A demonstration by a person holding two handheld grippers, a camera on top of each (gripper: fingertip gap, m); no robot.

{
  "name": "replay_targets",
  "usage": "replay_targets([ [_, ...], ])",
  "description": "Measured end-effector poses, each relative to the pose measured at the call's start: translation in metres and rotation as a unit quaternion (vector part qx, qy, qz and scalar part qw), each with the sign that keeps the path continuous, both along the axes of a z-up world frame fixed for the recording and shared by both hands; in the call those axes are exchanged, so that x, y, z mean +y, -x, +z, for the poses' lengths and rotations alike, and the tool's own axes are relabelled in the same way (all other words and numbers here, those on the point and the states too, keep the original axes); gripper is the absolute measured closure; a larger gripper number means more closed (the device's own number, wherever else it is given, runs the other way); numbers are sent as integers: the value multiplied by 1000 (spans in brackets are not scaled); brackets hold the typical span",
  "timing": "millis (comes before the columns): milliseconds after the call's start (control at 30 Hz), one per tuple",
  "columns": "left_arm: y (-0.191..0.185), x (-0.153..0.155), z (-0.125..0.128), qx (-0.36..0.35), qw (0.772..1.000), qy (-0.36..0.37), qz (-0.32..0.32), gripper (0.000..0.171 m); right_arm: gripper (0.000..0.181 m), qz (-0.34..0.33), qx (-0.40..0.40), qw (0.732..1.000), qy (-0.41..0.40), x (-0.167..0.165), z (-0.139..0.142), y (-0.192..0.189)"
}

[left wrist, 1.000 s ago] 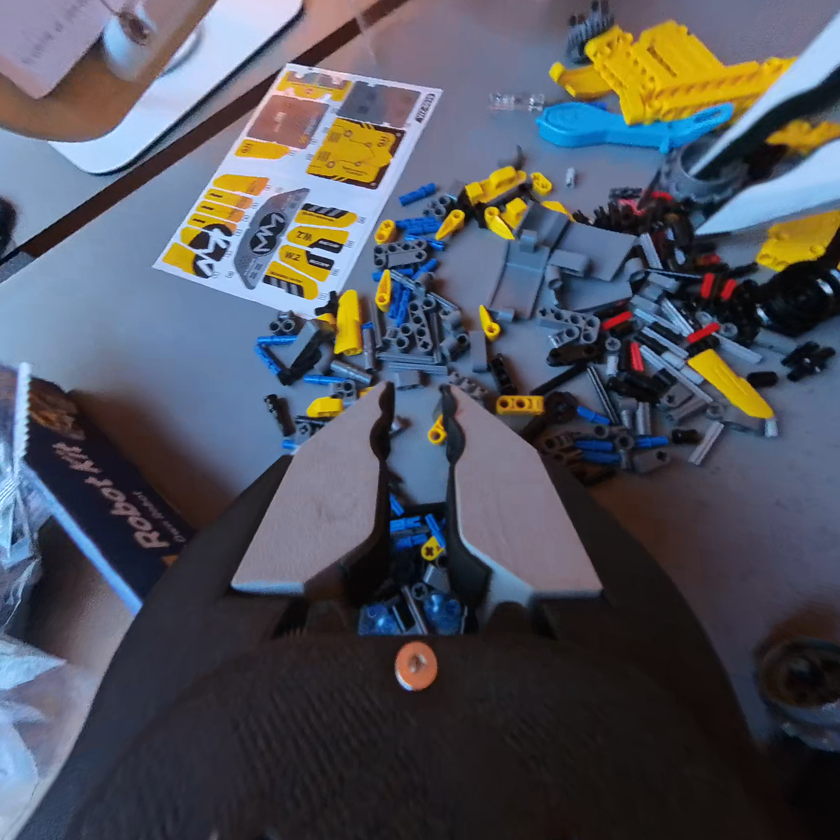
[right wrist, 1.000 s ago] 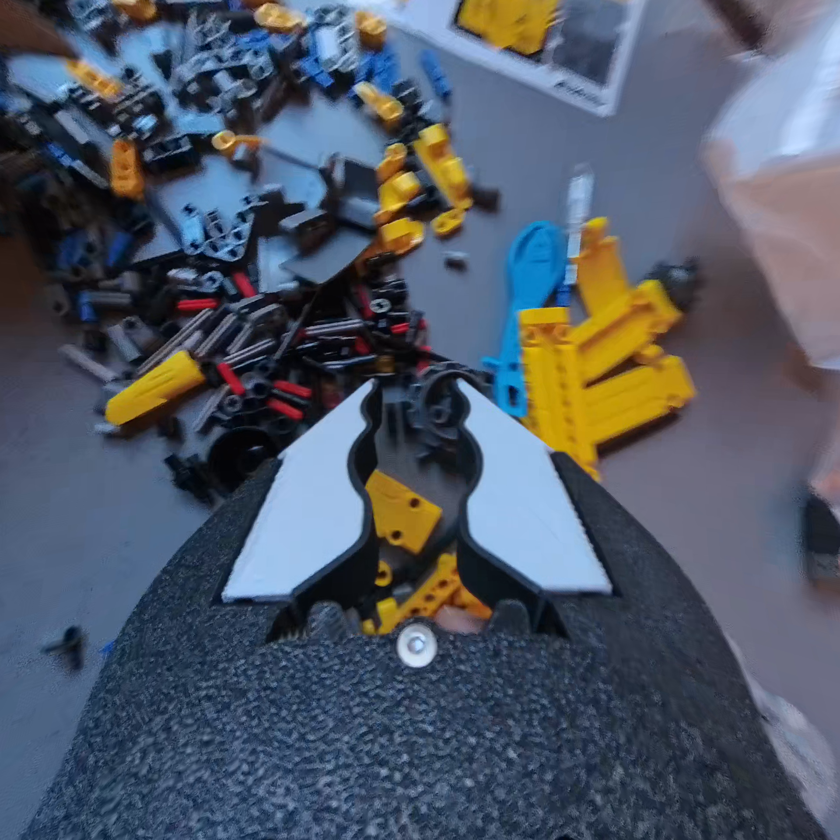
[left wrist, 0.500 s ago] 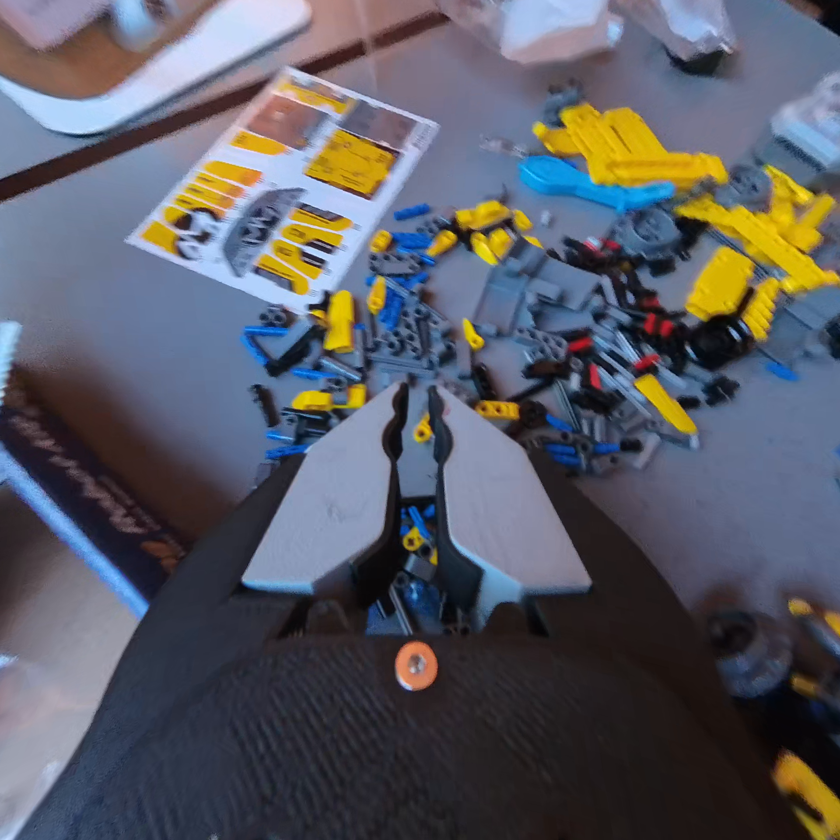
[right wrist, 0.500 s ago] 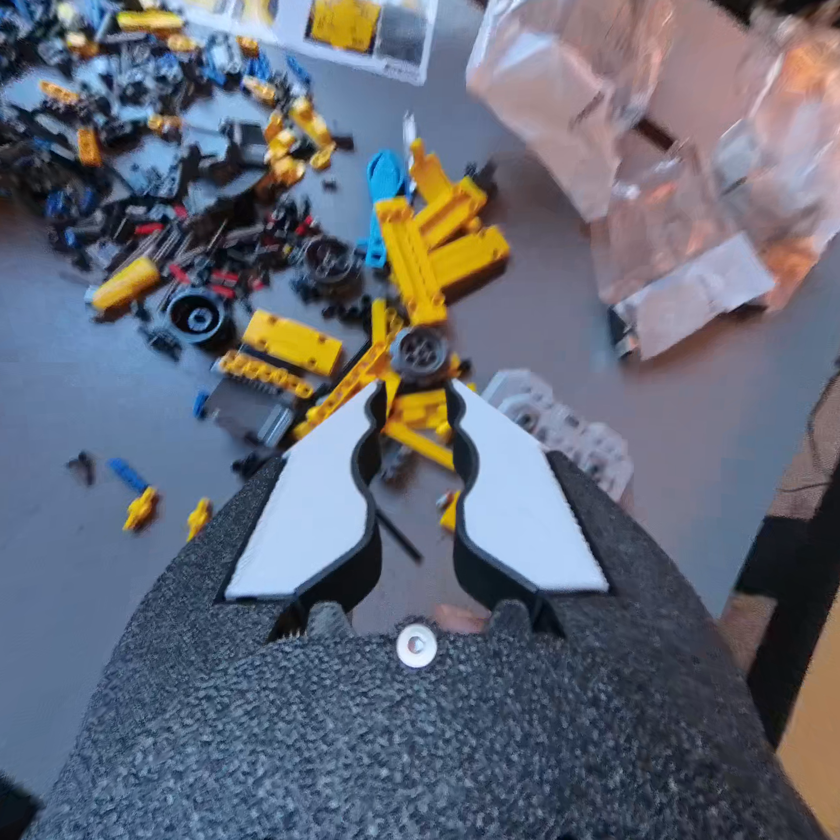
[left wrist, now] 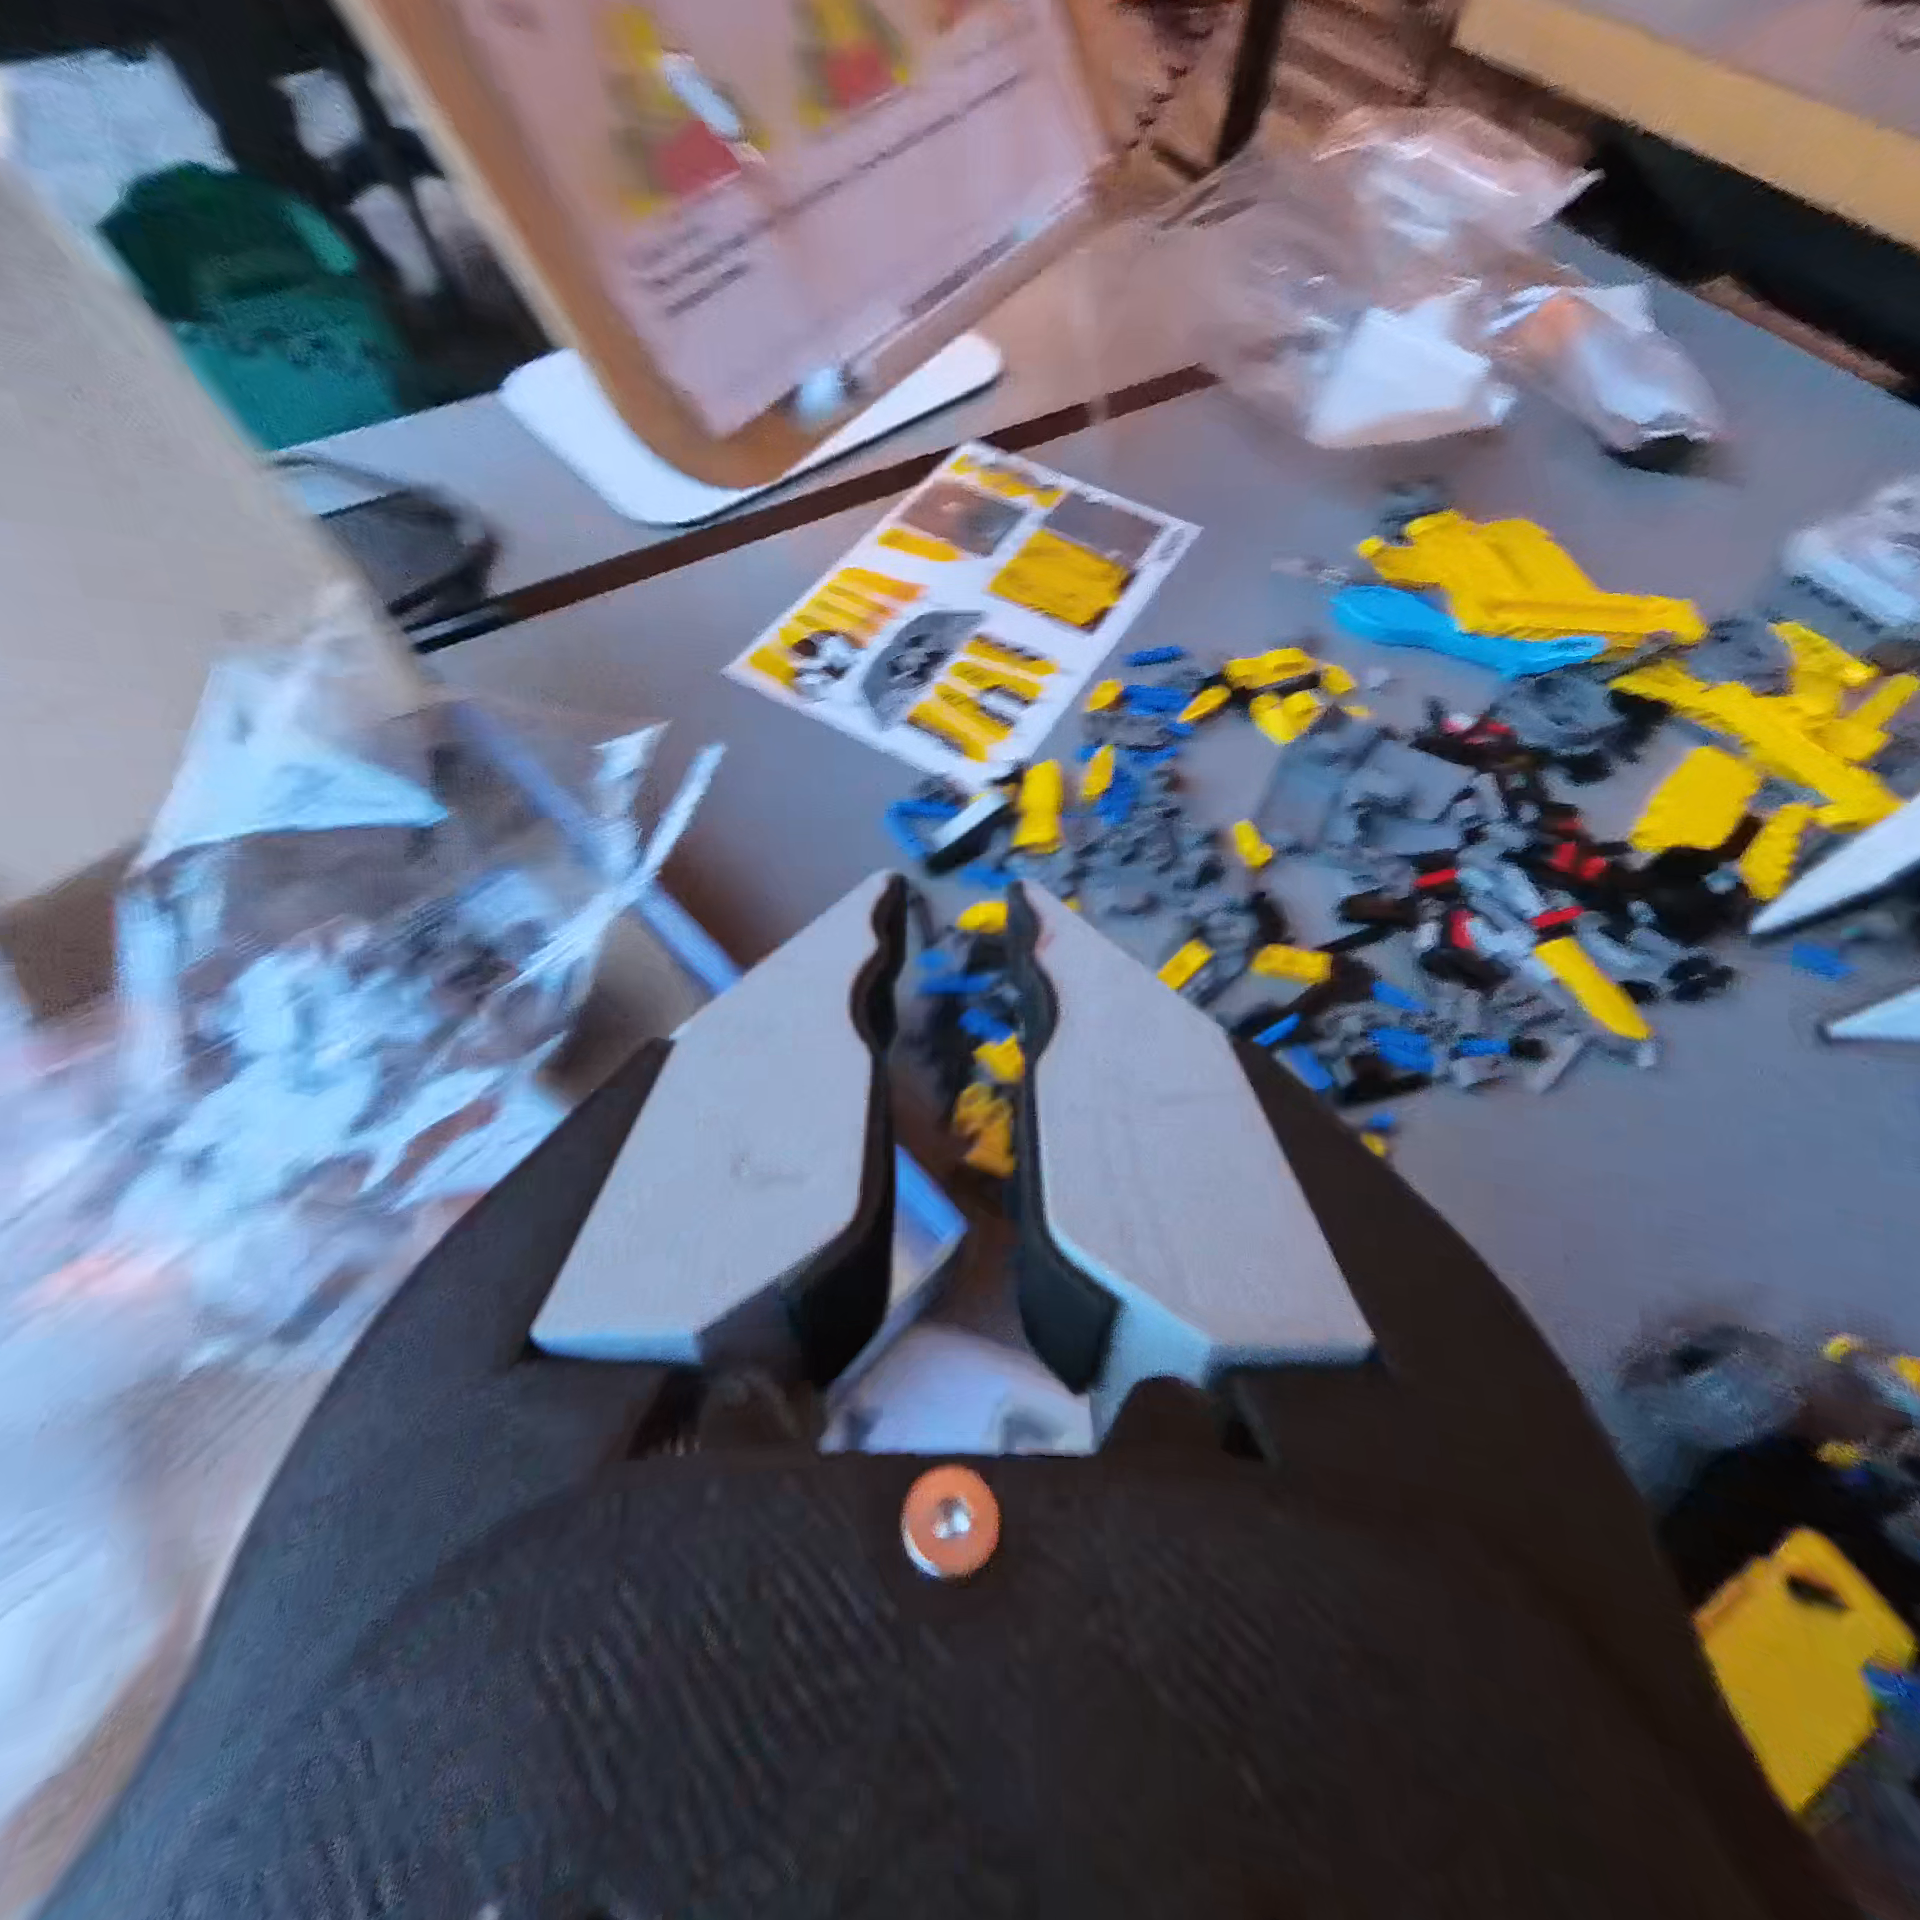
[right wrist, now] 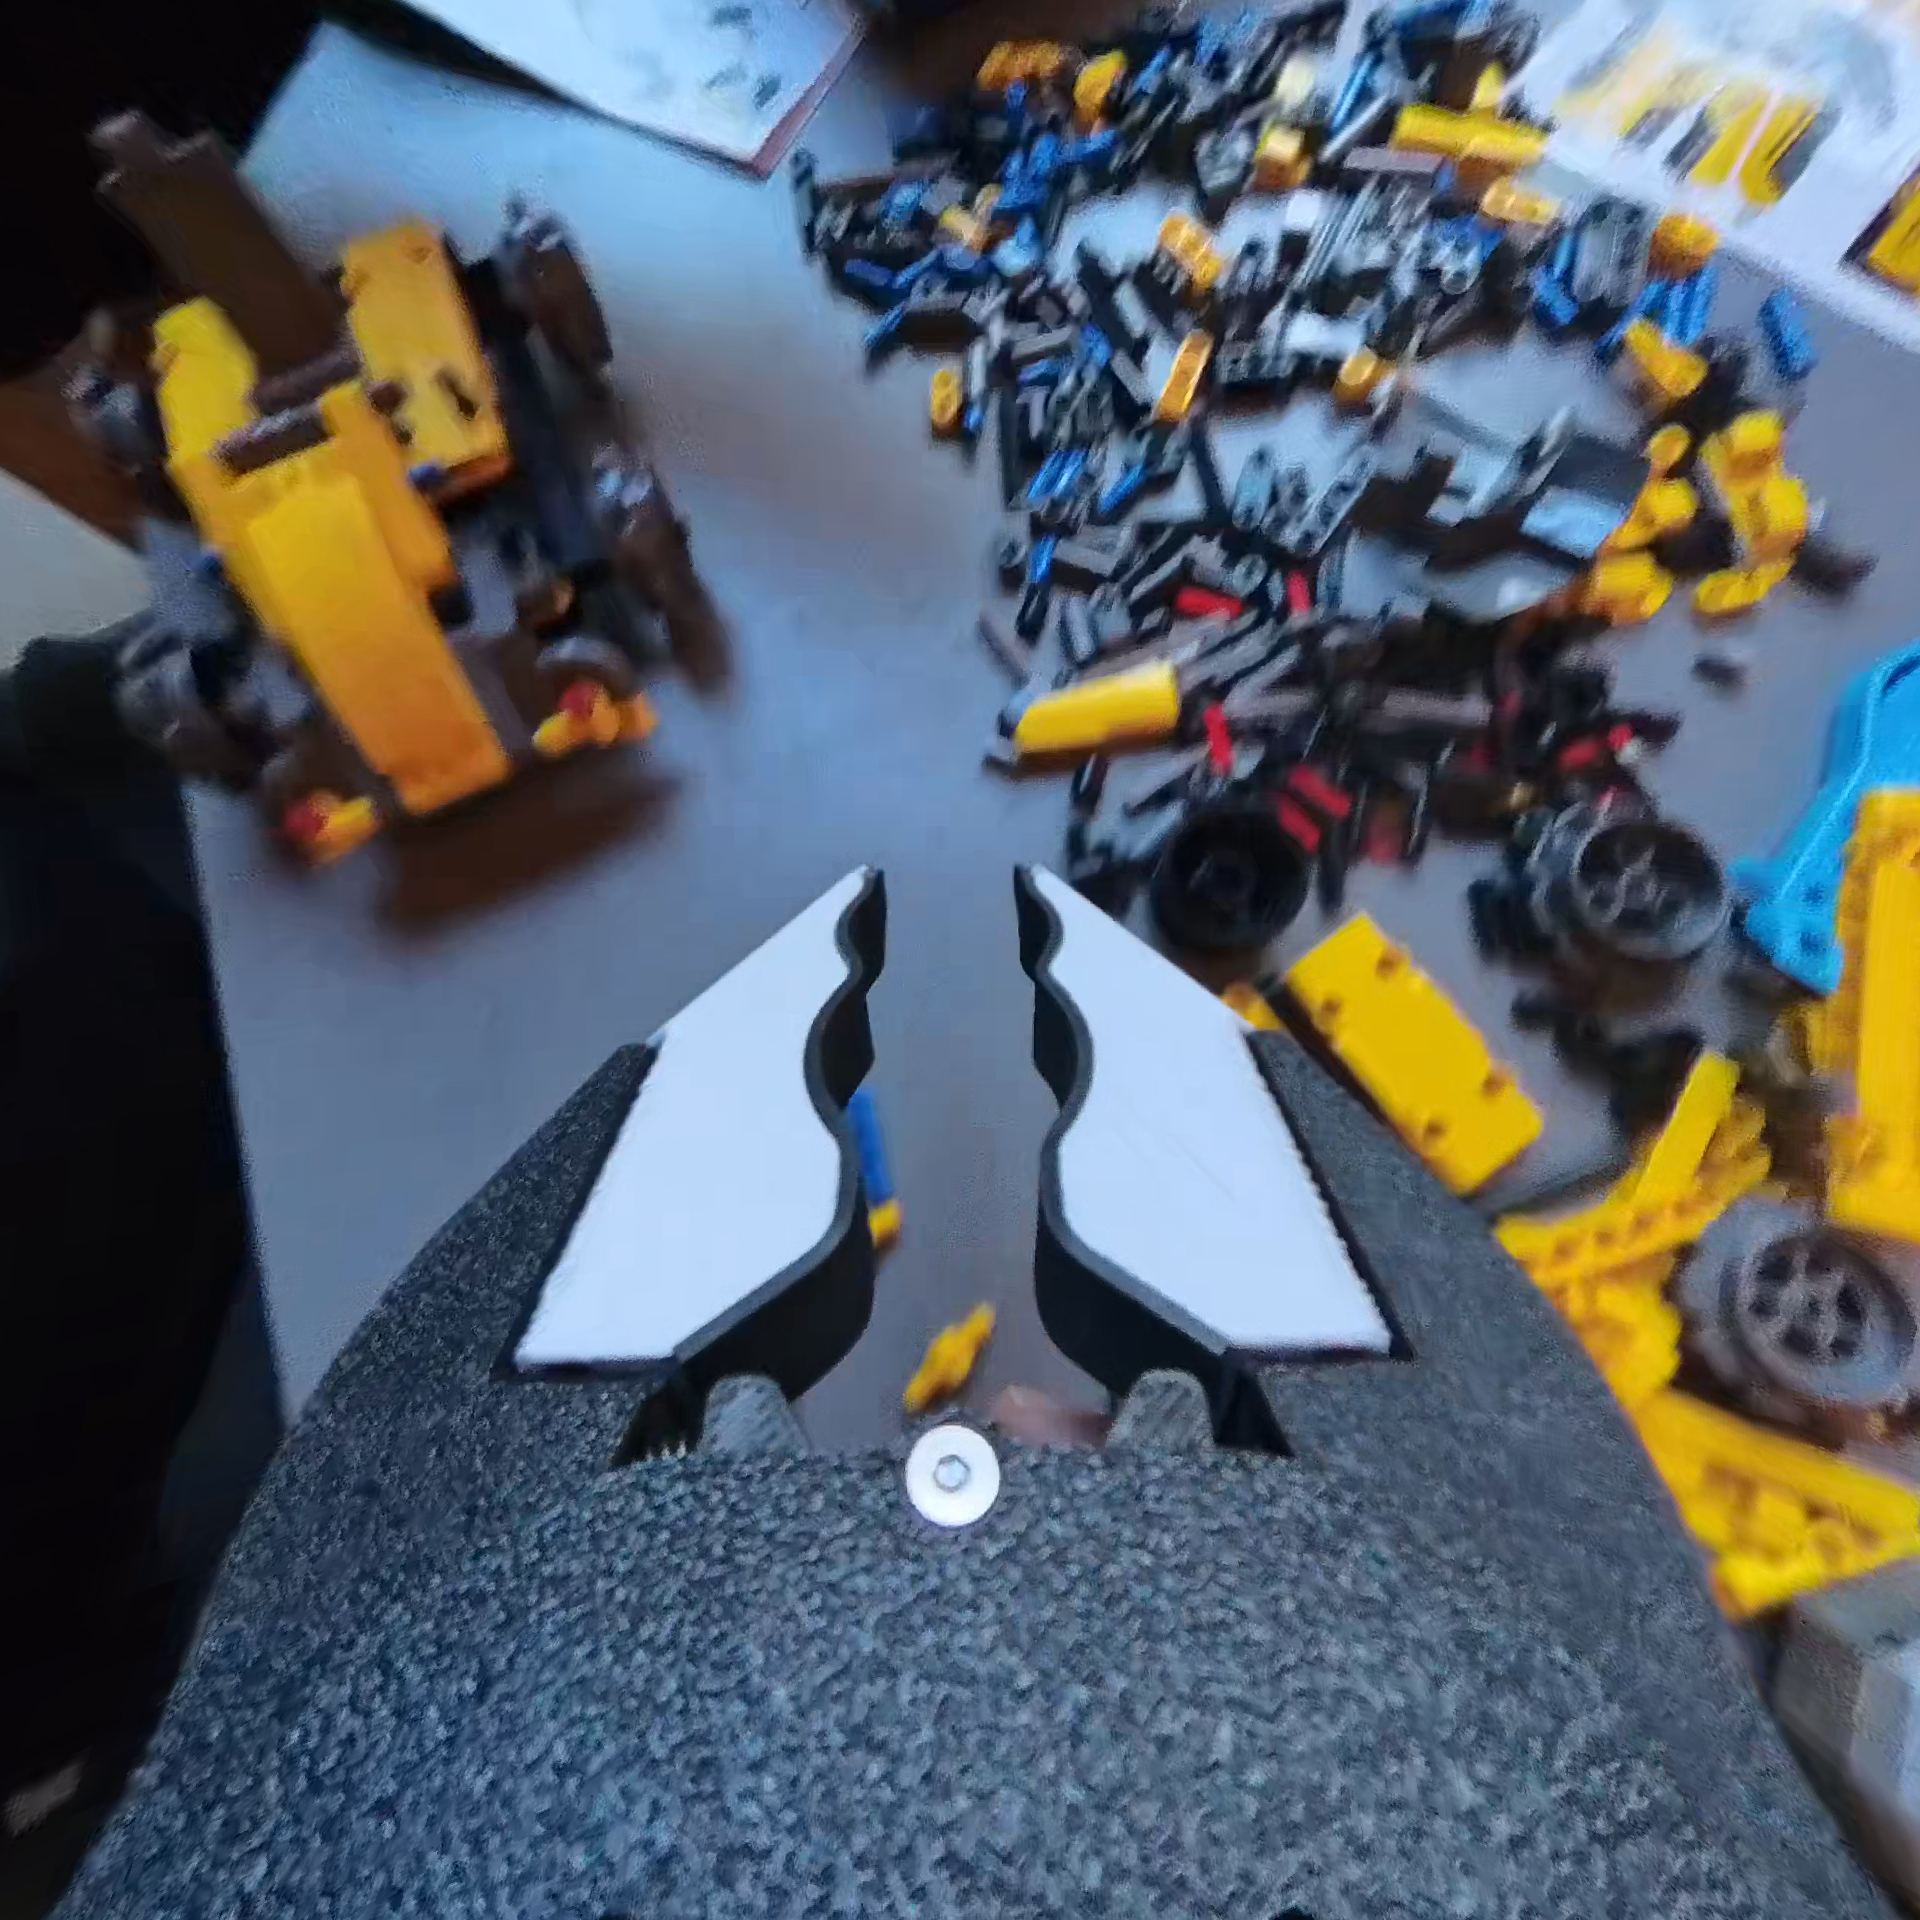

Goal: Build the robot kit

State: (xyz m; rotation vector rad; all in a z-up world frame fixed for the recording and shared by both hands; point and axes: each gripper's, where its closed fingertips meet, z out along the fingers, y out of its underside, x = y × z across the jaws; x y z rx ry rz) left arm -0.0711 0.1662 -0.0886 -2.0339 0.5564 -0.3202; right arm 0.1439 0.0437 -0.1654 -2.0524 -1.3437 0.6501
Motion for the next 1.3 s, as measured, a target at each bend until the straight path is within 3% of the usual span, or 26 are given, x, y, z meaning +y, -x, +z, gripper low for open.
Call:
replay_targets([
  [100,53,-20,-13,64,996,50,24,139,153,-25,7,999,-21,35,2,32],
  [200,91,-46,-21,112,991,61,33,140,149,-70,-47,994,-62,84,-3,41],
  [333,106,-79,-29,87,993,76,16,140,147,-114,-75,987,-89,146,7,51],
  [433,127,-85,-39,92,993,66,40,139,141,-136,-54,988,-59,169,15,60],
  [533,166,-67,-34,97,988,44,110,140,140,-126,-24,991,-40,162,23,66],
  [667,204,-46,-27,107,980,39,160,136,142,-97,-59,993,-20,127,5,46],
  [767,206,-42,-38,116,981,65,142,137,145,-132,-92,986,-32,110,-3,-1],
  [867,188,-55,-52,132,984,98,73,142,148,-220,-66,973,-12,103,1,-59],
  [933,180,-63,-56,160,981,103,29,156,148,-259,-47,965,-16,99,6,-90],
  [1000,190,-60,-56,190,975,108,44,142,148,-275,-26,961,-24,96,11,-107],
  [1167,212,-42,-40,211,963,135,101,133,154,-270,31,961,-50,99,15,-104],
  [1300,213,-27,-22,197,959,139,146,130,152,-239,30,965,-102,99,21,-88],
])
